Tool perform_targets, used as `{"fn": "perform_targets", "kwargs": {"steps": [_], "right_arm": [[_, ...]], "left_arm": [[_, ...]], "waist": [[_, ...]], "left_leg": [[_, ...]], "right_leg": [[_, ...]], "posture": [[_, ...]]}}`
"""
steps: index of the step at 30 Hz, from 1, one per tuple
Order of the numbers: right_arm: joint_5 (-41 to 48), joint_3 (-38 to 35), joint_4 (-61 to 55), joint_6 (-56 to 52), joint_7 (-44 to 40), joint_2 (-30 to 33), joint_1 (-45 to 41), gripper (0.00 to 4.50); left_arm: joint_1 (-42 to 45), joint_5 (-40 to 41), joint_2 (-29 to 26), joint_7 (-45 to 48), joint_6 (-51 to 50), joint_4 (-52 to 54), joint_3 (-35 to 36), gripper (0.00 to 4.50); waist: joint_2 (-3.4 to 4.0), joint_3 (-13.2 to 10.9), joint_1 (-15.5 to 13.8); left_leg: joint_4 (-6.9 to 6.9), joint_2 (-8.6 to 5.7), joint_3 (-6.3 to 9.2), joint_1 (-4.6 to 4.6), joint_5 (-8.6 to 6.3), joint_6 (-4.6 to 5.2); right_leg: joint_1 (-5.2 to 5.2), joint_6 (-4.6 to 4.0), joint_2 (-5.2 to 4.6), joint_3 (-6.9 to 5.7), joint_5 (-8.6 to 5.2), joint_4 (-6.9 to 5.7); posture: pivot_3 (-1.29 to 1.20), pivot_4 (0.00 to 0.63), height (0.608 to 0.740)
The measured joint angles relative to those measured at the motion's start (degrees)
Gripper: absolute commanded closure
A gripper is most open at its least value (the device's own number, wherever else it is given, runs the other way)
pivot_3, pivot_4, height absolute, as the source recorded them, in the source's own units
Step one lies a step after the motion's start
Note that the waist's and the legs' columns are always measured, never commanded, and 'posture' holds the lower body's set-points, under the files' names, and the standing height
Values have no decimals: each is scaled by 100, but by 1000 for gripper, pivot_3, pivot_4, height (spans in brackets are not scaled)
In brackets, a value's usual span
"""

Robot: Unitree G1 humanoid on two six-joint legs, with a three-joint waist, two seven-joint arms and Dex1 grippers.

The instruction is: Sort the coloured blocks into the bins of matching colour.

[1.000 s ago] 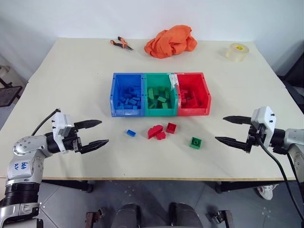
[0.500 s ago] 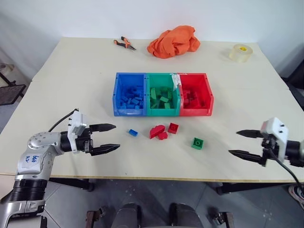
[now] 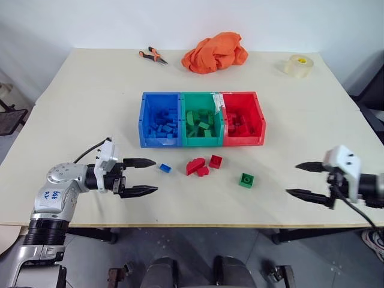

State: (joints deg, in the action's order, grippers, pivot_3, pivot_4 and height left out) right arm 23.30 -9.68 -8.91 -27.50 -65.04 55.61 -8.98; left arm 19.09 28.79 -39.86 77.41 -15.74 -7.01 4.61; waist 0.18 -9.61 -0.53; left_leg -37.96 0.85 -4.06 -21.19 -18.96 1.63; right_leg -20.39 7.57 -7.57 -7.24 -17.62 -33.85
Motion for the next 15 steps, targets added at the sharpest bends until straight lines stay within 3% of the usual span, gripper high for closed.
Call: {"fn": "perform_targets", "kwargs": {"steps": [6,11,15], "right_arm": [[-456,1219,567,200,58,-709,-1080,0],[-977,1820,1439,709,-6,-1085,-1477,0],[-1123,1851,1636,1025,-98,-1105,-1554,989]], "left_arm": [[-483,55,-123,-152,-93,487,232,26],[-882,128,-148,-391,-195,867,466,26],[-1022,162,-148,-526,-245,1042,583,0]], "waist": [[0,0,-11],[1,-1,-23],[-2,1,-13]], "left_leg": [[-5,-5,9,-4,-1,1],[-5,-8,12,-6,-1,2],[-4,-5,13,-3,-1,1]], "right_leg": [[1,0,-5,-2,0,-3],[1,0,-7,-4,0,-5],[2,0,-4,-7,0,-6]], "posture": [[0,150,740],[0,150,740],[0,150,740]]}}
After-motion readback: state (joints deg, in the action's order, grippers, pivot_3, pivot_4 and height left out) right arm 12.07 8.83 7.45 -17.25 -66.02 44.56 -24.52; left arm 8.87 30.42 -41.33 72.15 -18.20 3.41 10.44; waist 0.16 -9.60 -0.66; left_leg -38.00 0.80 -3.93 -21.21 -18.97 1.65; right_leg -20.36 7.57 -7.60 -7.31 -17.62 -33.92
